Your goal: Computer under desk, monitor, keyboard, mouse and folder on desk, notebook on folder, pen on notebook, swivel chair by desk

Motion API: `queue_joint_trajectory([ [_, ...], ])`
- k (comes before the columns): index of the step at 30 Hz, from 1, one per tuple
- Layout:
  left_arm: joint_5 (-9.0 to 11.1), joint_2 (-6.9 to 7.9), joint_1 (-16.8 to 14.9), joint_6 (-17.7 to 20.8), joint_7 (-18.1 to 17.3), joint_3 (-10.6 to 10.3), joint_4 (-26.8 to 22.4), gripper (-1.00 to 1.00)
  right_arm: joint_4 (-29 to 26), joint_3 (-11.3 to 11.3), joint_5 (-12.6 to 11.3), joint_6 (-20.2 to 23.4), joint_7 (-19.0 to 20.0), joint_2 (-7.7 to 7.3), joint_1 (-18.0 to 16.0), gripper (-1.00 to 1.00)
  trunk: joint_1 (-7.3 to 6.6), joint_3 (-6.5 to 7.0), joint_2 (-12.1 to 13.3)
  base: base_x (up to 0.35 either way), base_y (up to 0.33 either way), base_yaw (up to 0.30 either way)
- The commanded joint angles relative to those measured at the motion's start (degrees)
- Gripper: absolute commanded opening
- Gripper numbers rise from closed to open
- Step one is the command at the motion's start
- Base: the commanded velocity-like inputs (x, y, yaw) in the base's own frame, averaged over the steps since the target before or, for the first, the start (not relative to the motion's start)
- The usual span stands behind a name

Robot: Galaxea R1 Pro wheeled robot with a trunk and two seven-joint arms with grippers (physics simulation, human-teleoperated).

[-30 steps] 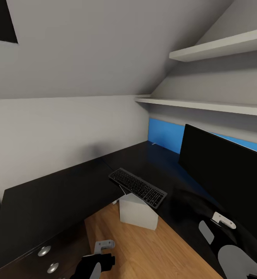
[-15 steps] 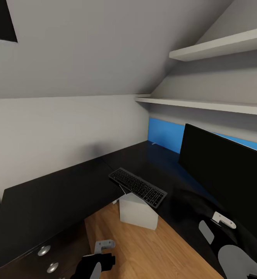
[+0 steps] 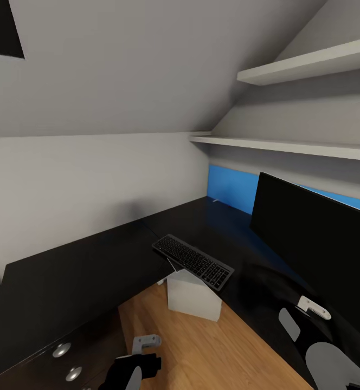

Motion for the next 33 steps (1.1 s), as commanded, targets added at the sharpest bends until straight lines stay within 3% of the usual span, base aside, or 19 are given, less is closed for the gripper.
queue_joint_trajectory([
  [1, 0.6, 0.02, 0.0, 0.2, 0.5, -0.1, -0.1, 1.00, -0.1, 0.0, -0.3, 0.3, -0.2, 0.00, 0.0, 1.00, 0.00, -0.07, 0.0, 0.000, 0.000, 0.000],
  [26, 0.6, 0.02, 0.0, 0.2, 0.8, -0.1, 0.1, 1.00, 0.1, 0.0, -0.3, 0.4, -1.1, -0.01, 0.0, 1.00, 0.00, -0.07, 0.0, 0.000, 0.000, 0.000],
  [33, 0.6, 0.02, 0.0, 0.2, 0.9, -0.1, 0.1, 1.00, 0.1, 0.0, -0.3, 0.4, -1.1, 0.00, 0.0, 1.00, 0.66, -0.61, -1.2, 0.000, 0.000, 0.000],
])
